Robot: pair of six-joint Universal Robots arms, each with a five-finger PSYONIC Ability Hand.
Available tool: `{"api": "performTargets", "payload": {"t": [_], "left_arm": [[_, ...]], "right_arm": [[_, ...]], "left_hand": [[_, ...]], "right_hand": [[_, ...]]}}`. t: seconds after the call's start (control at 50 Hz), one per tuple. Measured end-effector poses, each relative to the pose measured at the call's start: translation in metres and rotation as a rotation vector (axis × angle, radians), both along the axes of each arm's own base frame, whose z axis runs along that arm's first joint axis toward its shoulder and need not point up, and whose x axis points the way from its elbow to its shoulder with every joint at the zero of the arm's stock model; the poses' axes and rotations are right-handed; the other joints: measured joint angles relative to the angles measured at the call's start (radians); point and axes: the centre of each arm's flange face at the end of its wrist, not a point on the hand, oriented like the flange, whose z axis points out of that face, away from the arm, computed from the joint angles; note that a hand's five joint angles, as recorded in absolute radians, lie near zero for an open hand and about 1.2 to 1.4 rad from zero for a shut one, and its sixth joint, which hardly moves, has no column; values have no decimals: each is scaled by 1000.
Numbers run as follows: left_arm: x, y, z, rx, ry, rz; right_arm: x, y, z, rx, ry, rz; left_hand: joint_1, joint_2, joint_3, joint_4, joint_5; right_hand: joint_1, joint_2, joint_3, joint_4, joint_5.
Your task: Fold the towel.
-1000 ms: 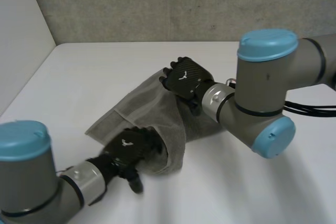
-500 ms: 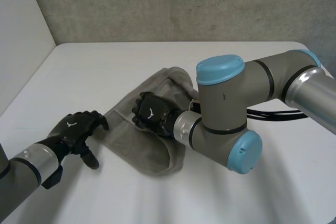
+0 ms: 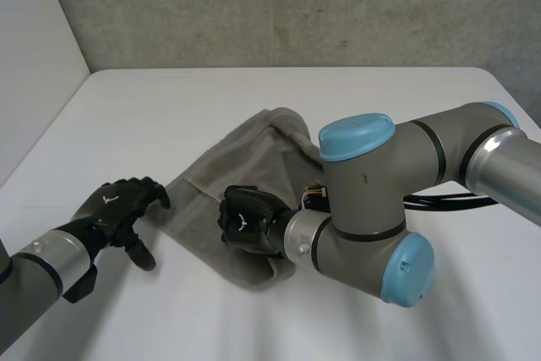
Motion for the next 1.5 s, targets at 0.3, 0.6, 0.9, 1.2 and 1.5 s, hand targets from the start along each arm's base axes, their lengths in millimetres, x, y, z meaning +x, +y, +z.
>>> {"api": "performTargets", "payload": {"t": [0.3,0.6,0.9,1.2,1.5], "left_arm": [[-24,12,-2,-28,5,-100],[-62,12,-16,-25,64,-198],[-65,-14,-35,6,58,-98],[-64,-22,71,-250,196,-84],[-52,-35,233,-613,480,-74]], "right_arm": [[1,-46,30,15,-218,-341],[-21,-63,50,237,-498,-735],[-40,-41,60,267,-517,-748],[-61,-26,137,208,-651,-688],[-81,-32,247,142,-951,-584]], "left_hand": [[0,0,0,0,0],[0,0,0,0,2],[973,1020,1012,1019,1035],[975,1029,1024,1049,1037],[975,1031,1028,1053,1037]], "right_hand": [[438,406,434,446,462],[438,406,434,449,462],[438,406,434,449,462],[438,406,434,450,462],[440,416,446,453,462]]}}
